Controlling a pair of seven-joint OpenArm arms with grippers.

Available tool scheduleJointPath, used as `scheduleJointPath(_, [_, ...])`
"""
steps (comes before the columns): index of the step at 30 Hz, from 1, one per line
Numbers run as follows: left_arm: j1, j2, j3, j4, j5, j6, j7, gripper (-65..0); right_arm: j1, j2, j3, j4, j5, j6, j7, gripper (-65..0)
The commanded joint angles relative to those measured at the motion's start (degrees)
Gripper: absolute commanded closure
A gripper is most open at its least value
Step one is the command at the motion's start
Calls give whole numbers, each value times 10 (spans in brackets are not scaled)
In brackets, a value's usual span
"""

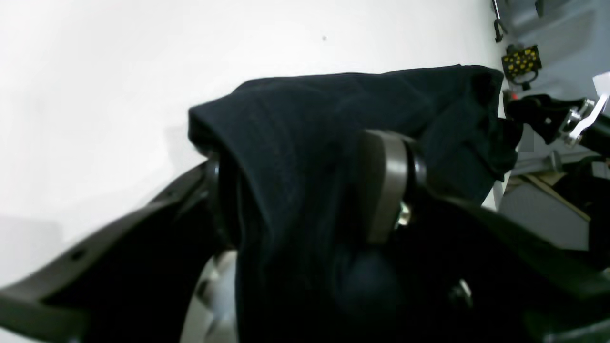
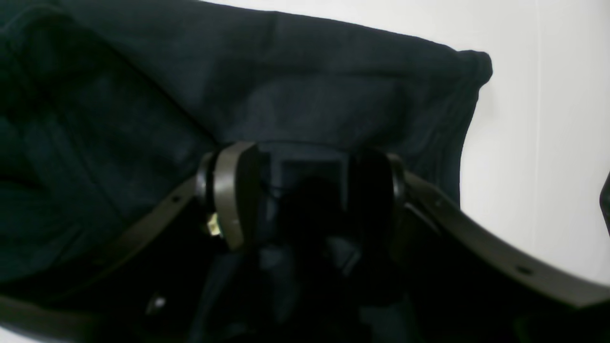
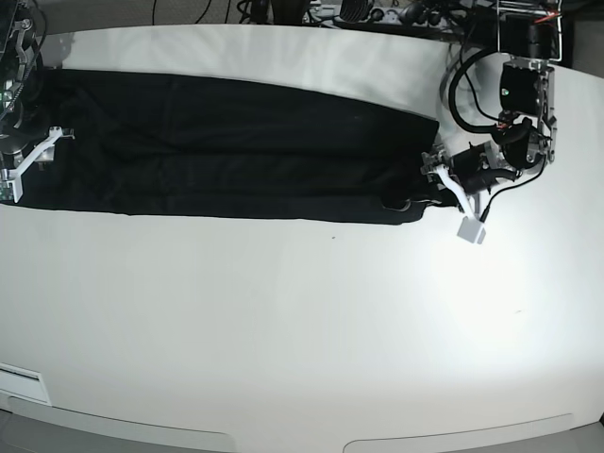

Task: Fold the T-shirt properly

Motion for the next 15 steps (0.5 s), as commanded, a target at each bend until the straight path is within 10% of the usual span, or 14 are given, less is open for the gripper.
scheduleJointPath(1, [30,14,23,-17,64,47,92,-362,5,12,6,10,-3,0,7,-358])
scheduleJointPath(5, [28,19,23,-17,52,47,92,-322,5,12,6,11,-3,0,7,-358])
scheduleJointPath(10, [22,19,23,-17,51,47,92,0,6,12,6,19,-3,3,7,-358])
scheduleJointPath(15, [3,16,21,-17,52,47,92,0,8,24,6,54,5,2,15,-357])
